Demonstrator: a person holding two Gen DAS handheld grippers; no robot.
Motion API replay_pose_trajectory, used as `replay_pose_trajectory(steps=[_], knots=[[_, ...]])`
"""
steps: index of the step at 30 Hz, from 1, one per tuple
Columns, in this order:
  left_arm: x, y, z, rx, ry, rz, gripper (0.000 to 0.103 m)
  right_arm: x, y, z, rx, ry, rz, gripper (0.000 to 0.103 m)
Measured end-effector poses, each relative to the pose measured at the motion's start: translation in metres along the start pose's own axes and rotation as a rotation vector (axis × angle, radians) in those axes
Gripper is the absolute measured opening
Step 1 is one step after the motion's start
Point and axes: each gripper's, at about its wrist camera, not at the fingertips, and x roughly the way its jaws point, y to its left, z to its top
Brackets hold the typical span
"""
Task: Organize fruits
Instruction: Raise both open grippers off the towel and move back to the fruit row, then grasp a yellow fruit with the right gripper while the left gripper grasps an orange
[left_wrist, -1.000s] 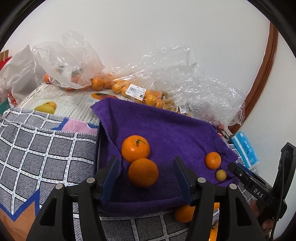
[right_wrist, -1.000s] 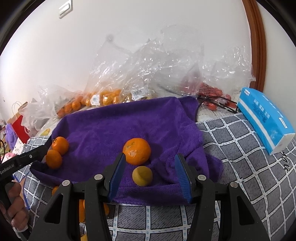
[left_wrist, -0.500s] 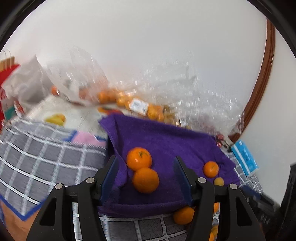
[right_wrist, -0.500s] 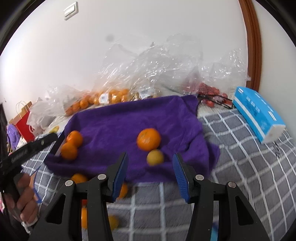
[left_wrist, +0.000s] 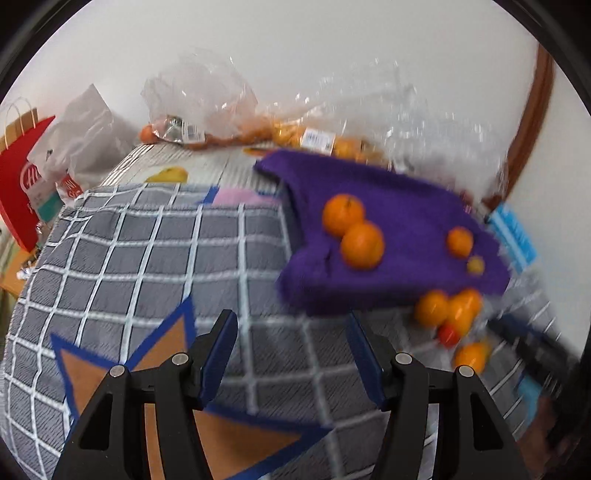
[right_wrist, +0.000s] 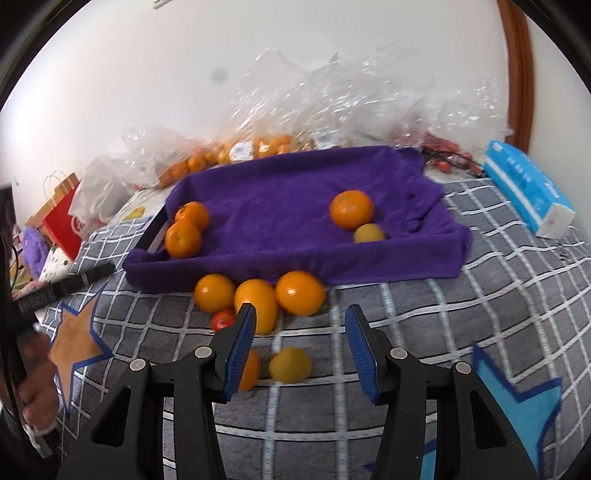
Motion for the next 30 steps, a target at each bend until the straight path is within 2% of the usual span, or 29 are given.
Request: replay_pose_trajectory(steps=[2,4,7,8,11,13,18,20,21,22,27,30], knots=[[0.001,0.000,-0.007,0.016,0.001,0.022,0.059,0.004,0.003,-0.001,-0.015,0.005,-0.011,0.048],[0.002,0.001,-0.013,0.005,0.001,0.004,0.059,0.008,0.001,-0.001,-0.018,0.032,-0.011,0.039],[0.011,0.005,-0.020,-0.030,0.030,0.000,0.058,0.007,-0.004,-0.009,0.004,0.053,0.038,0.039],[0.006,0.006,-0.020,-0.035,0.009,-0.009,0.059,0.008,-0.004,-0.013,-0.006,0.065,0.036,0.038],[0.006,0.010,-0.021,-0.059,0.012,-0.018,0.058,0.011,-0.004,-0.022,-0.033,0.072,0.019,0.034],[0.007,0.012,-0.021,-0.064,0.012,-0.024,0.058,0.014,-0.005,-0.024,-0.019,0.095,0.026,0.024],[0.011,0.001,-0.020,-0.018,0.026,0.032,0.058,0.008,-0.008,-0.026,-0.032,0.080,0.004,0.024],[0.009,-0.004,-0.021,0.003,0.030,0.040,0.052,0.002,-0.011,-0.027,-0.060,0.059,-0.025,0.024],[0.007,-0.008,-0.024,0.018,0.035,0.023,0.046,-0.002,-0.014,-0.027,-0.070,0.046,-0.042,0.024],[0.005,-0.012,-0.026,0.033,0.040,0.012,0.045,-0.006,-0.018,-0.027,-0.078,0.034,-0.066,0.024],[-0.002,-0.043,-0.019,0.019,0.055,-0.138,0.045,-0.011,-0.044,-0.028,-0.074,0.026,-0.111,0.024],[0.003,-0.069,-0.007,0.029,0.038,-0.180,0.047,-0.016,-0.057,-0.027,-0.041,0.001,-0.100,0.024]])
